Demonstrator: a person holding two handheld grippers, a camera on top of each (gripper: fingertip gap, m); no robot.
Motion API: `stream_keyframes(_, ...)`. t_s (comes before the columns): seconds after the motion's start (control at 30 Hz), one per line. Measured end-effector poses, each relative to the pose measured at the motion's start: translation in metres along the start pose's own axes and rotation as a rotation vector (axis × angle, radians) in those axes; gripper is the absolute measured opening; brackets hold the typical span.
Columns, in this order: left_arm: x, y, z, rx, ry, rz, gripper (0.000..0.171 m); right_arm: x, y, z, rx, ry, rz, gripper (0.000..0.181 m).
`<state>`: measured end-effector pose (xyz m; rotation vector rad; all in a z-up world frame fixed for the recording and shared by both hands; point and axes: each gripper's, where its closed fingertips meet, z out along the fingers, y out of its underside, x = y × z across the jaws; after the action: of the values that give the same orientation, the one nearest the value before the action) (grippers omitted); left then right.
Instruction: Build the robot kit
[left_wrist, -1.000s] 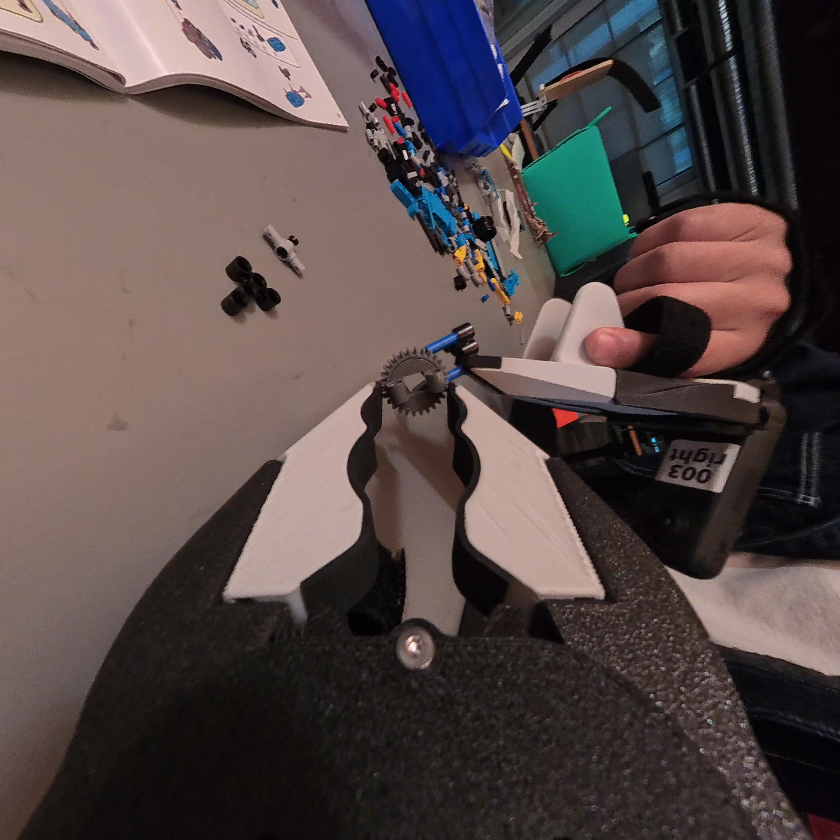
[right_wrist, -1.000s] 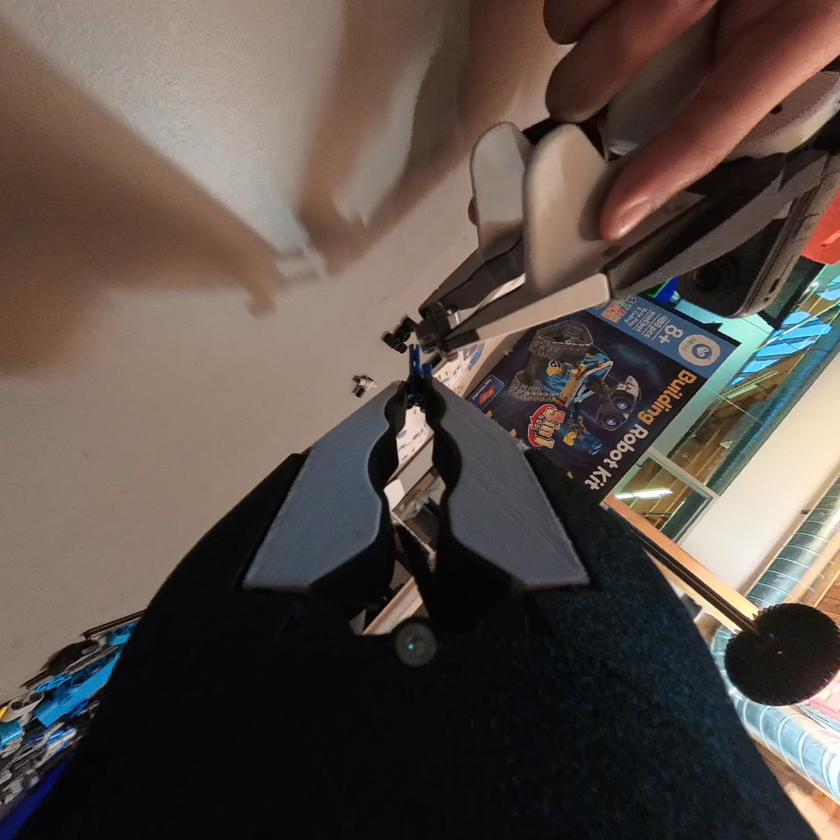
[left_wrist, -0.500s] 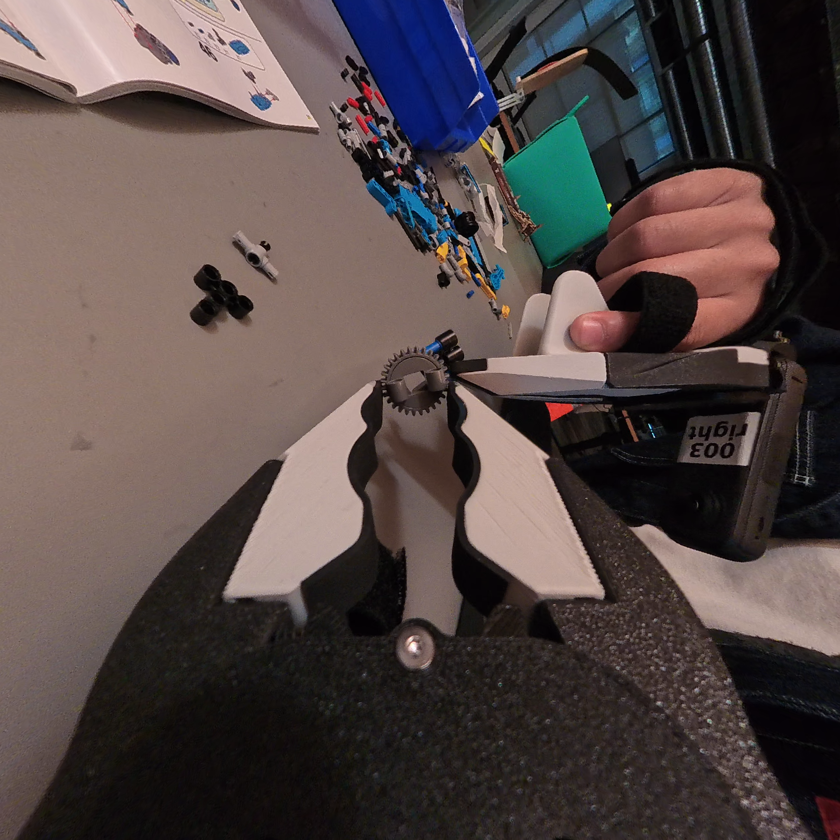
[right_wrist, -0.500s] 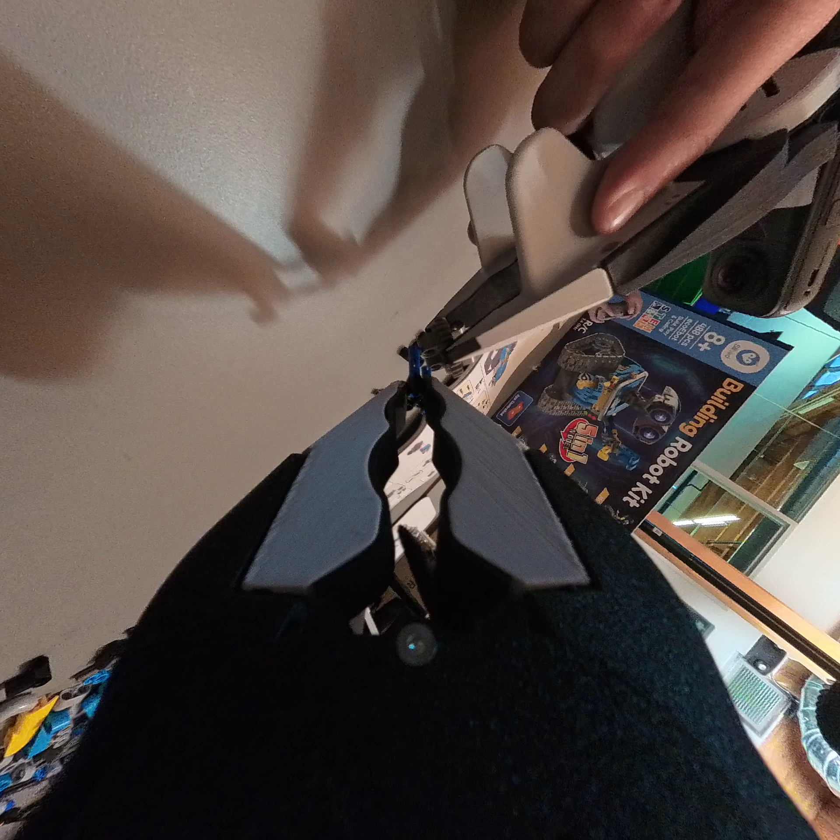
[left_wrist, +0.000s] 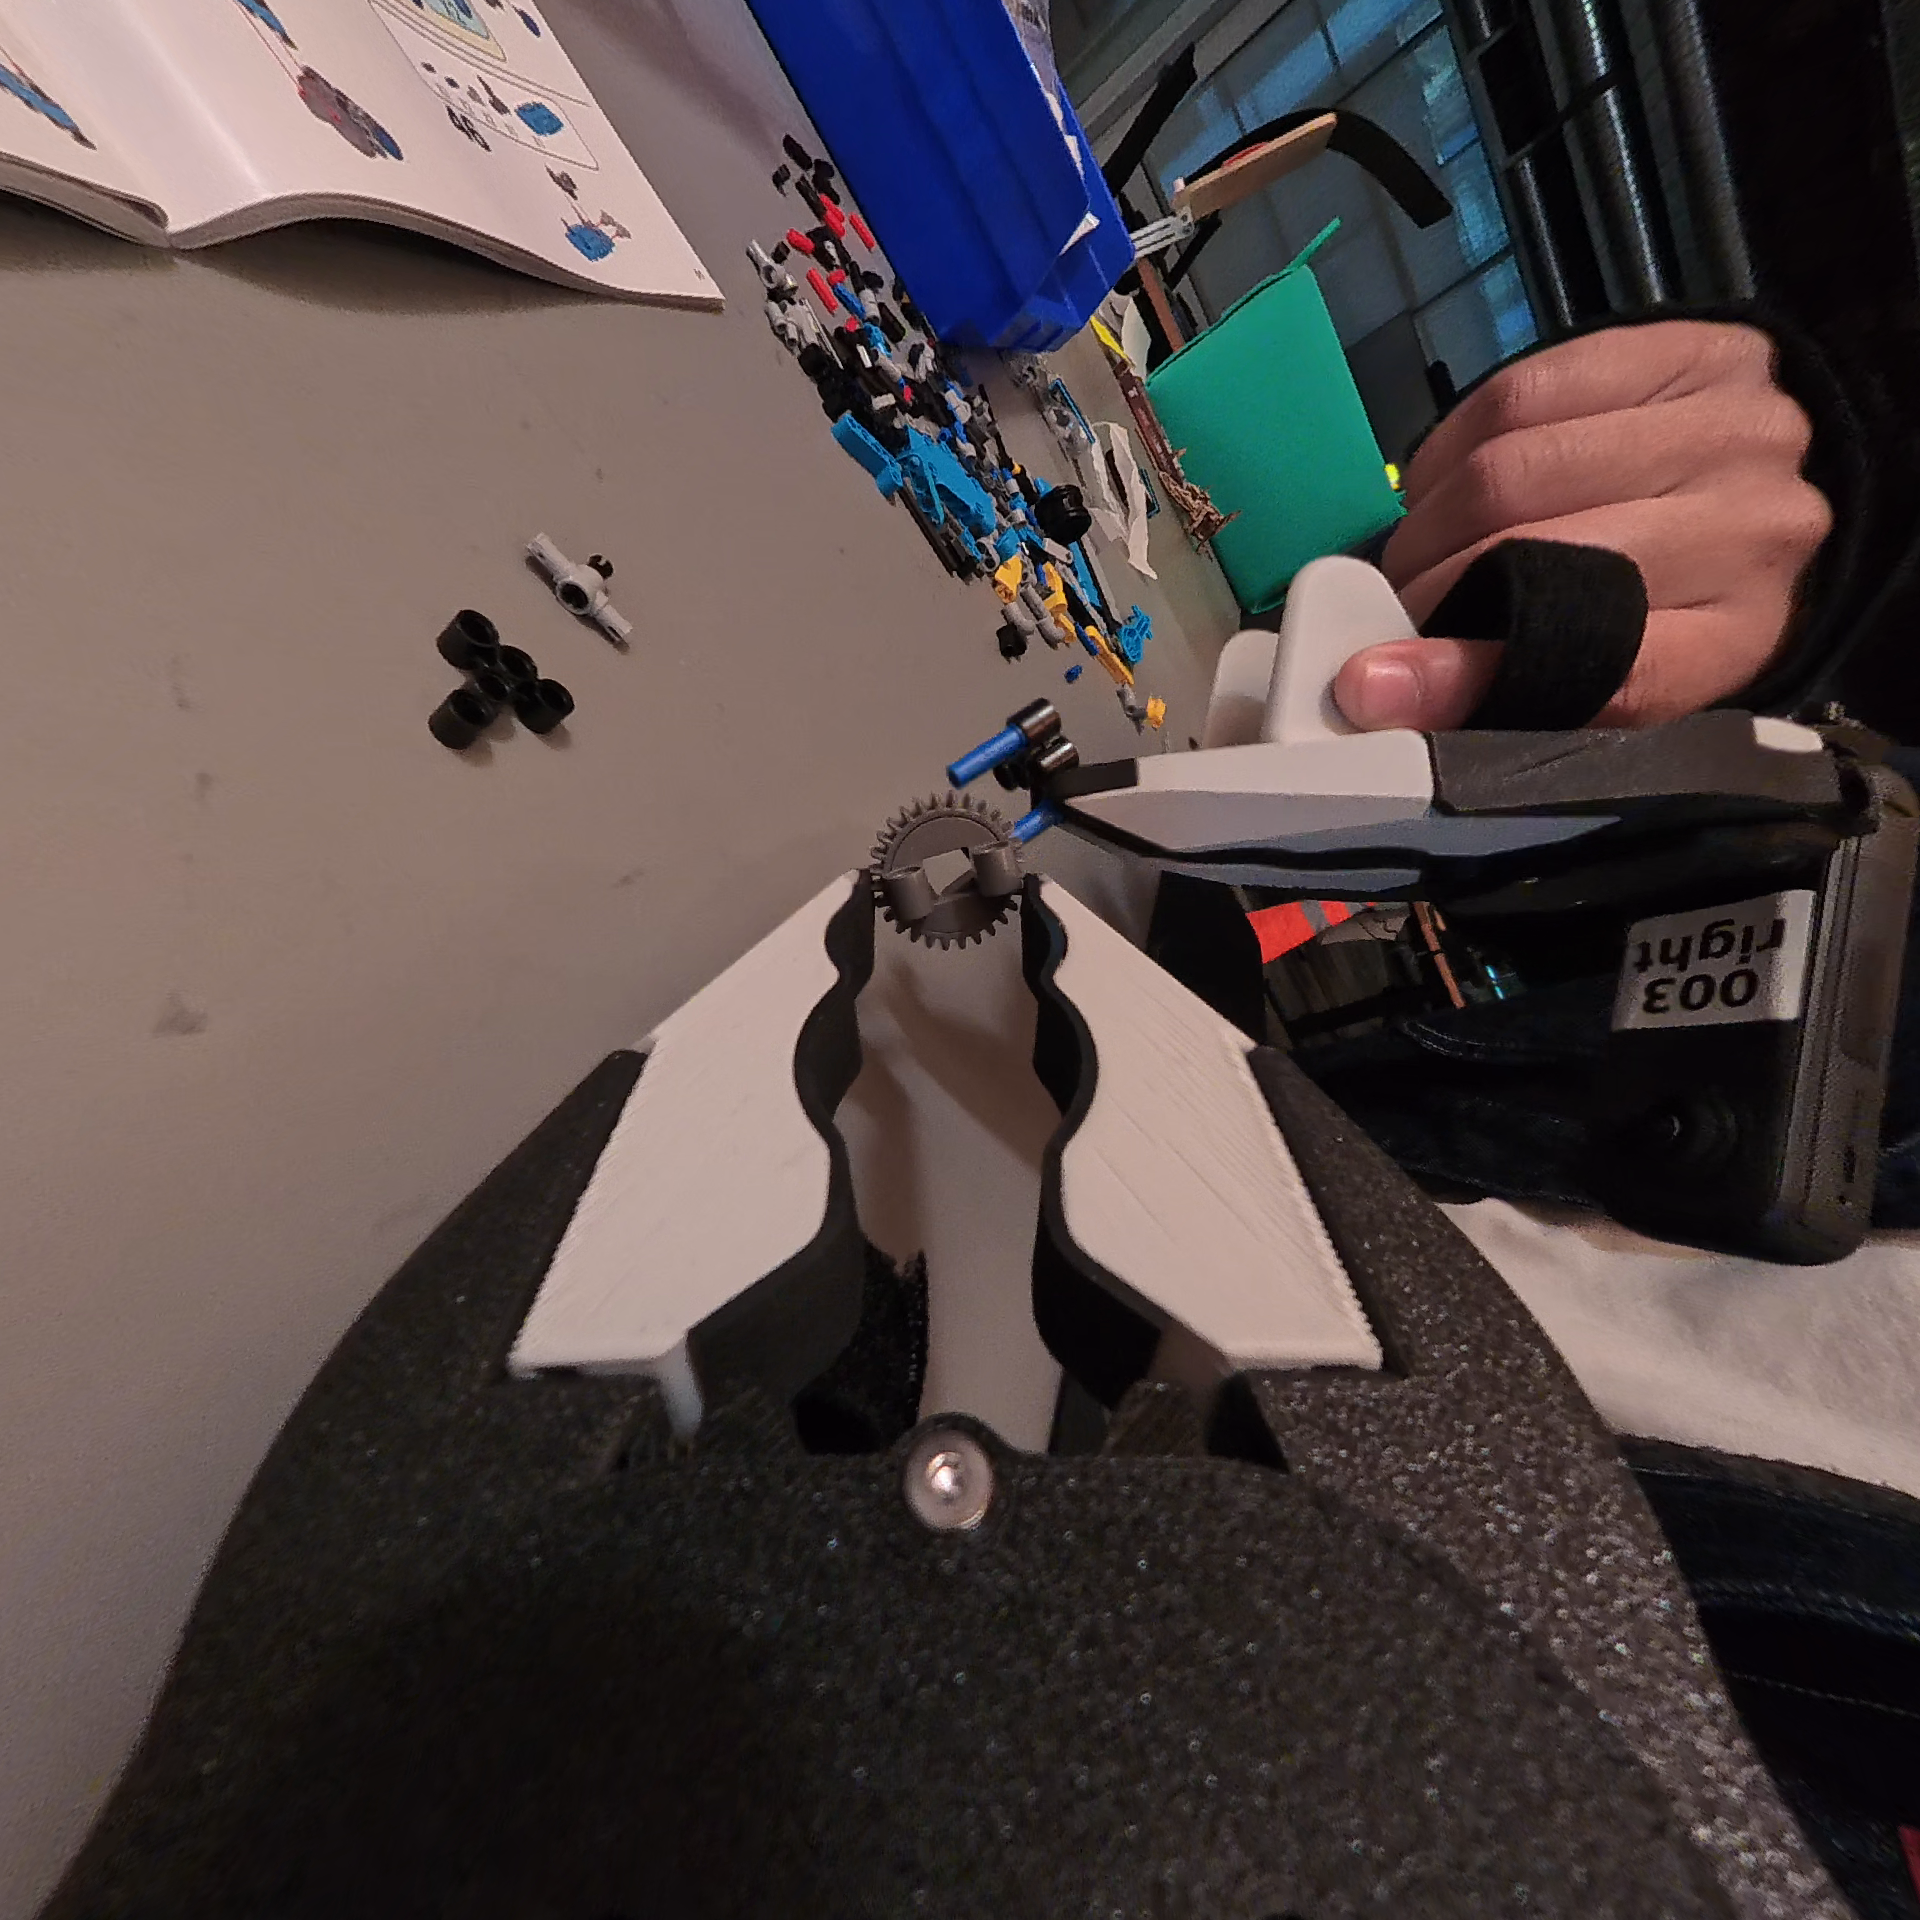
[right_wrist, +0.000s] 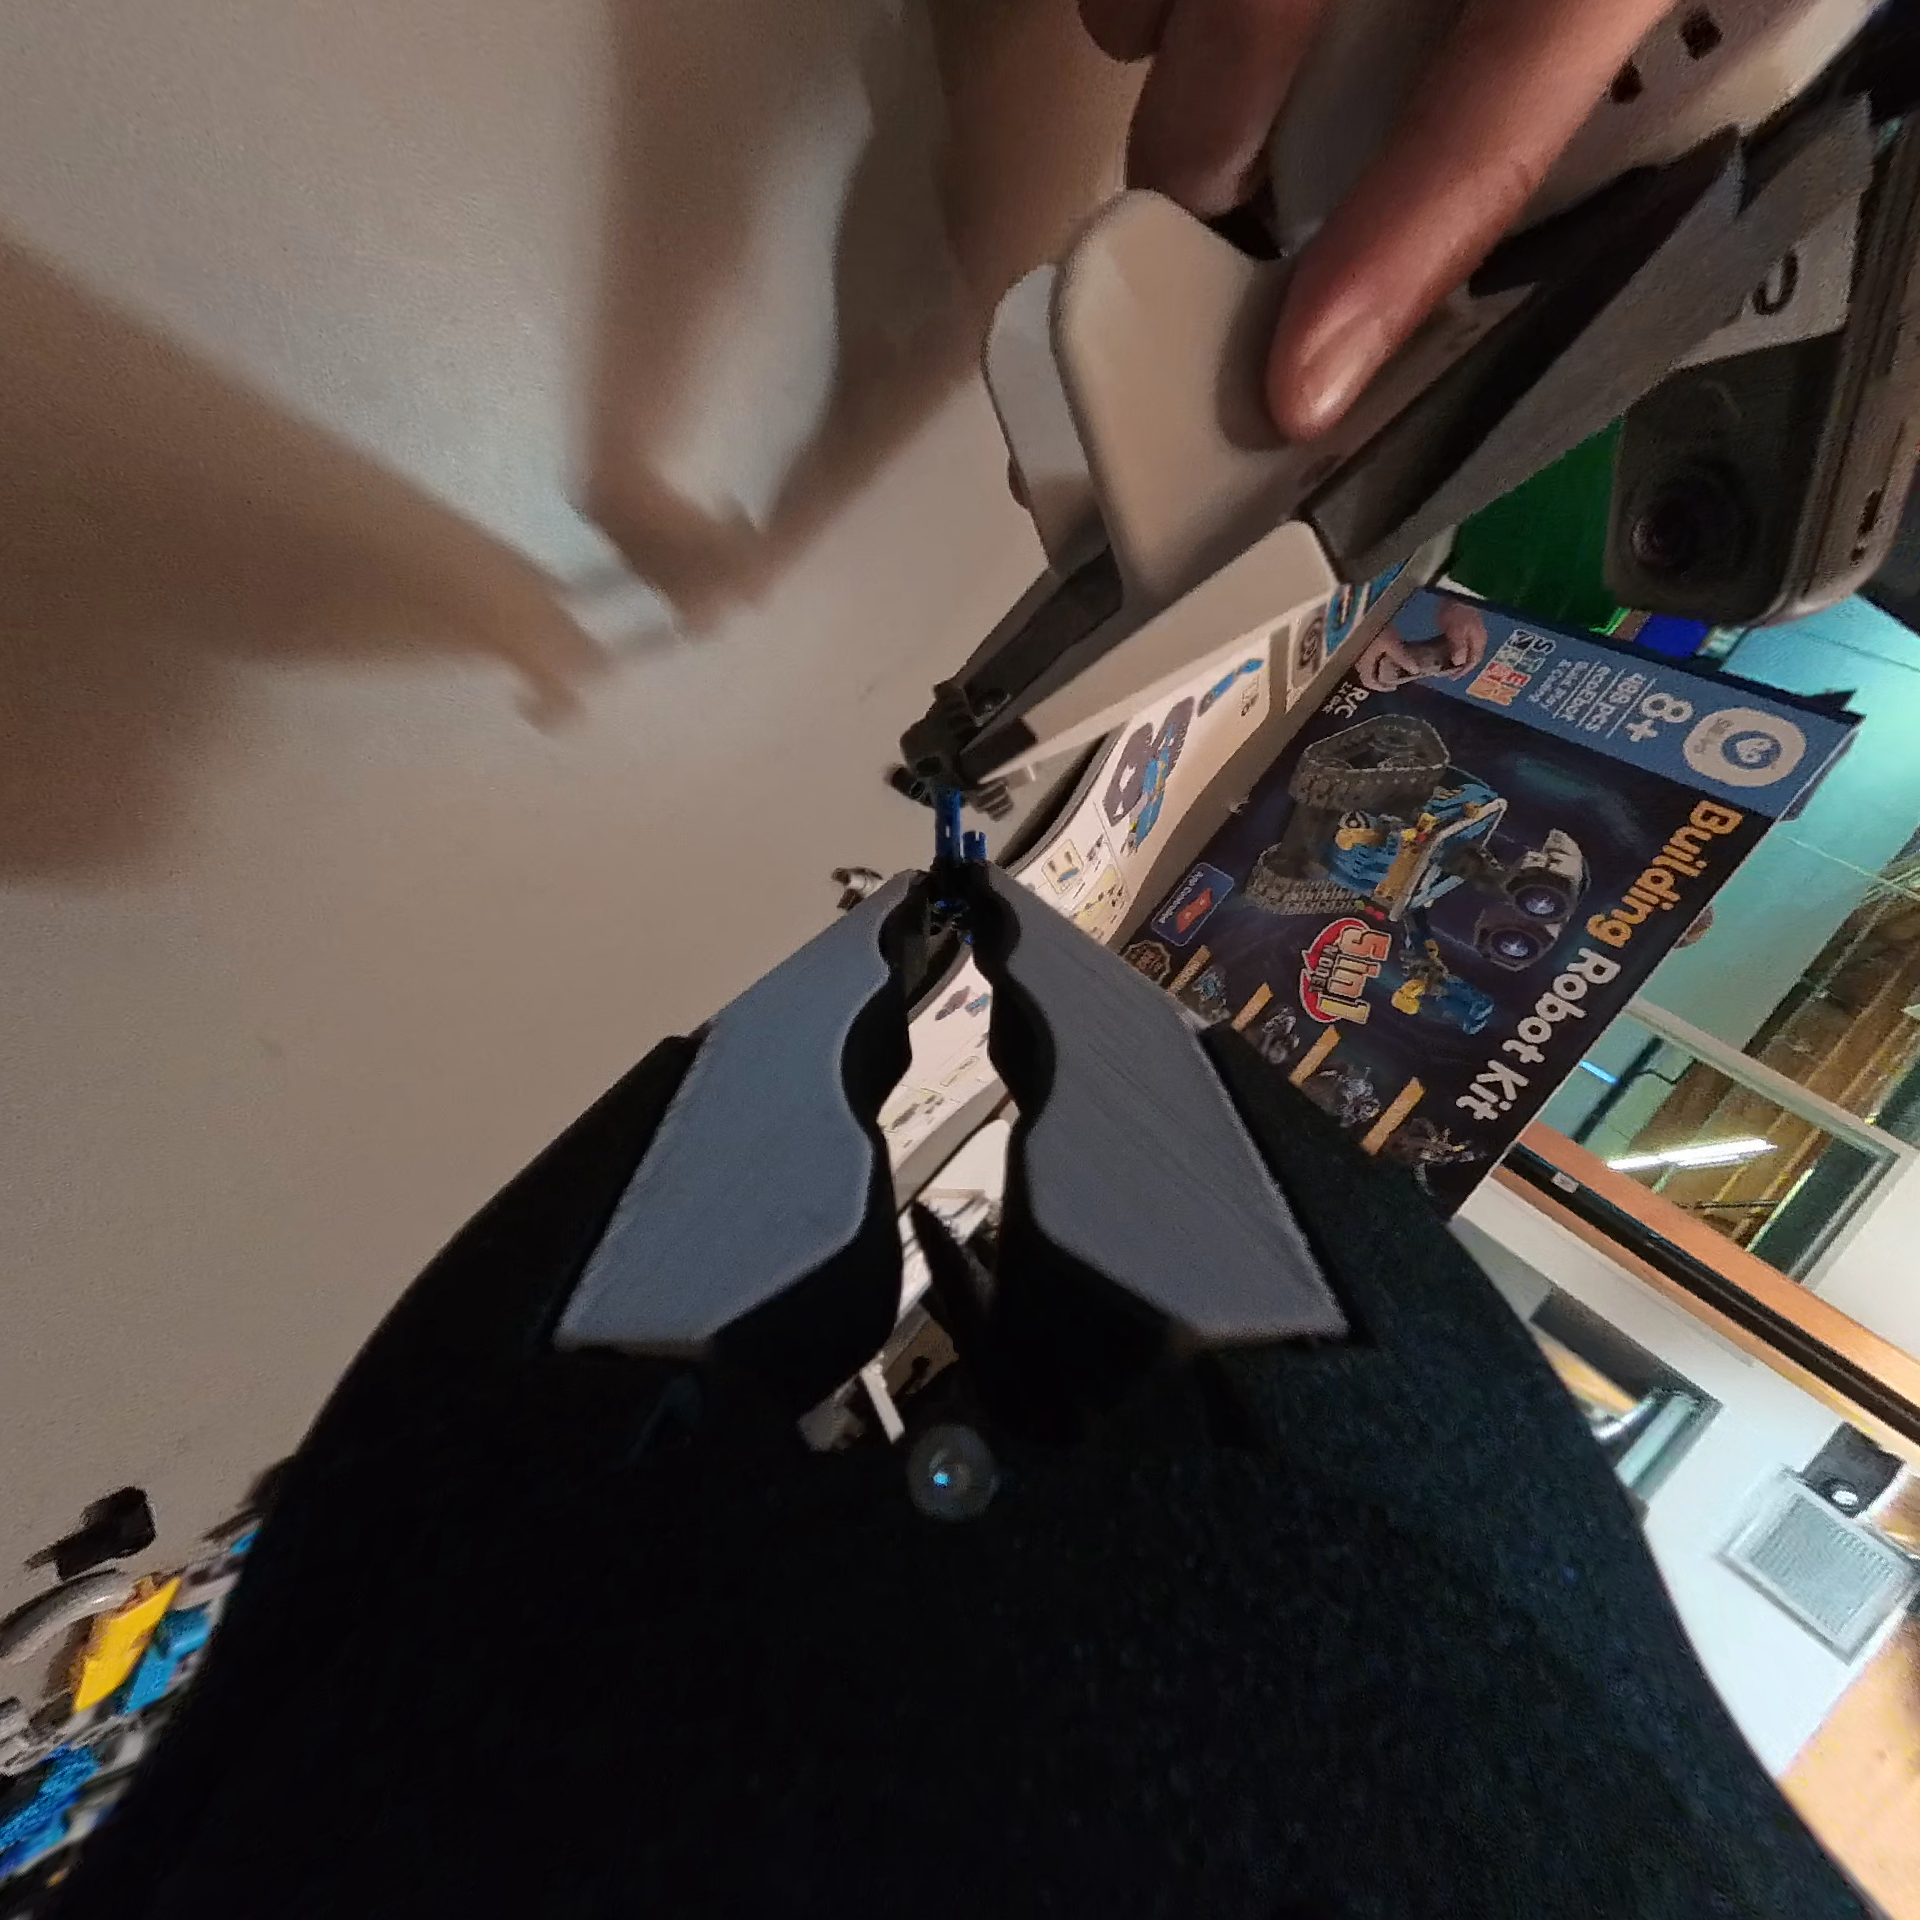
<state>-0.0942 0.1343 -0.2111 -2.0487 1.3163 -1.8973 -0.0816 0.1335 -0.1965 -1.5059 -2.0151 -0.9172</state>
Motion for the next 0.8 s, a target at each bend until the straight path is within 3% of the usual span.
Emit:
stream_keyframes(0.1, 0.005, 0.0, 0.004, 0.001, 0.021, -0.009, 0.028, -0.005, -0.002, 0.002, 0.016, -0.027, 0.015, 0.007)
stream_keyframes(0.27, -0.019, 0.01, 0.007, -0.038, -0.102, -0.068, 0.028, -0.015, 0.008, 0.005, 0.001, -0.084, 0.08, 0.007)
stream_keyframes(0.37, -0.03, 0.018, 0.006, -0.085, -0.176, -0.049, 0.028, -0.03, -0.001, 0.007, 0.133, -0.086, 0.222, 0.007)
stream_keyframes(0.43, -0.035, 0.02, 0.005, -0.104, -0.213, -0.023, 0.029, -0.029, -0.01, 0.006, 0.273, -0.031, 0.417, 0.007)
stream_keyframes(0.5, -0.035, 0.022, 0.005, -0.117, -0.225, 0.009, 0.029, -0.027, -0.002, 0.007, 0.303, 0.068, 0.546, 0.007)
stream_keyframes(0.63, -0.034, 0.01, -0.014, -0.094, -0.302, 0.115, 0.058, -0.019, 0.006, -0.004, 0.277, 0.288, 0.552, 0.007)
stream_keyframes(0.7, -0.011, -0.007, -0.02, -0.004, -0.2, 0.102, 0.051, -0.01, 0.001, -0.015, 0.252, 0.406, 0.439, 0.007)
stream_keyframes(0.8, 0.041, -0.013, -0.01, 0.023, 0.138, -0.046, 0.048, 0.003, -0.003, -0.028, 0.24, 0.537, 0.349, 0.007)
